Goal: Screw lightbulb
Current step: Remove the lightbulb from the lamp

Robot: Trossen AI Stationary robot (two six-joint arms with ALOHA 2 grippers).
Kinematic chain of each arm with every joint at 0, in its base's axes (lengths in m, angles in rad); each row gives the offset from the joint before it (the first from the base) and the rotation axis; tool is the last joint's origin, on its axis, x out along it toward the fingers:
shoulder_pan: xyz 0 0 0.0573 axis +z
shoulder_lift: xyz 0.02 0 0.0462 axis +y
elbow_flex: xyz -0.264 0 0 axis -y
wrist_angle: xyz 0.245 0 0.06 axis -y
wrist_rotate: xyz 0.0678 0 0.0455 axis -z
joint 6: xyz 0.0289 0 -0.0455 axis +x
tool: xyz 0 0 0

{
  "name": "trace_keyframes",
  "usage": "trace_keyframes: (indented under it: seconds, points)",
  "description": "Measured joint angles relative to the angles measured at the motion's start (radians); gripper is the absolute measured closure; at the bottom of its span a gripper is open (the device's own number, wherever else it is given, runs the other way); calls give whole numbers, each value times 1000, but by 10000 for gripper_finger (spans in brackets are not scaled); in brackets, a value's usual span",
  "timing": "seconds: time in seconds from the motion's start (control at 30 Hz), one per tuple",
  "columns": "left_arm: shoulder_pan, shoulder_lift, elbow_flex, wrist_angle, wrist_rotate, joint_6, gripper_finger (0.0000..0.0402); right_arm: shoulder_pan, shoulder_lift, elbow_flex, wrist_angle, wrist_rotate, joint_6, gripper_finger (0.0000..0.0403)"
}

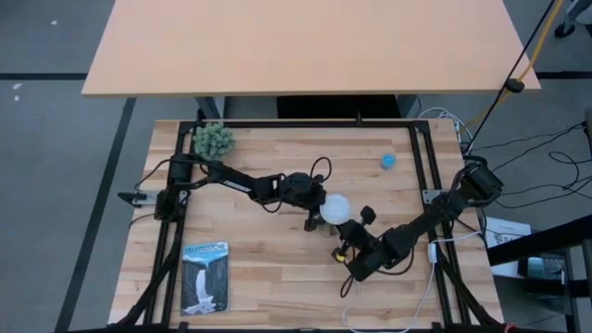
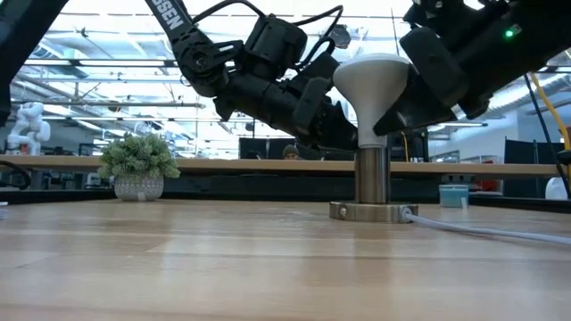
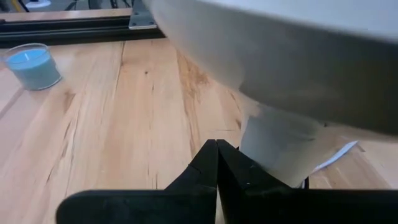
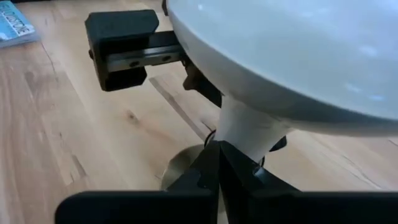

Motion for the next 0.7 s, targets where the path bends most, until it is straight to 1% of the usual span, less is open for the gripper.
trace_keyframes:
  seconds: [0.07,0.13,0.23,0.3,0.4,0.5,0.63,0.7]
  points:
    - [-1,0,0,0,1,0,401,-12,0,0,-7,-2,-3,403]
    - [-1,1,0,-1,-1,0,401,-20,0,2,-41,-3,40,403]
    - [1,1,0,0,0,1,401,-19,-1,2,-148,-1,158,403]
    - [-1,1,-1,-3,23,3,401,-21,0,-2,-240,14,256,403]
    - [-2,2,-1,-4,36,4,401,-22,0,-1,-310,34,384,403]
    - [-2,2,-1,-4,40,8,401,-12,0,-1,-284,31,379,403]
    - [3,2,-1,-4,39,9,401,15,0,-1,-183,-18,277,403]
    - [6,2,-1,-3,39,10,401,29,0,-1,-141,-24,243,403]
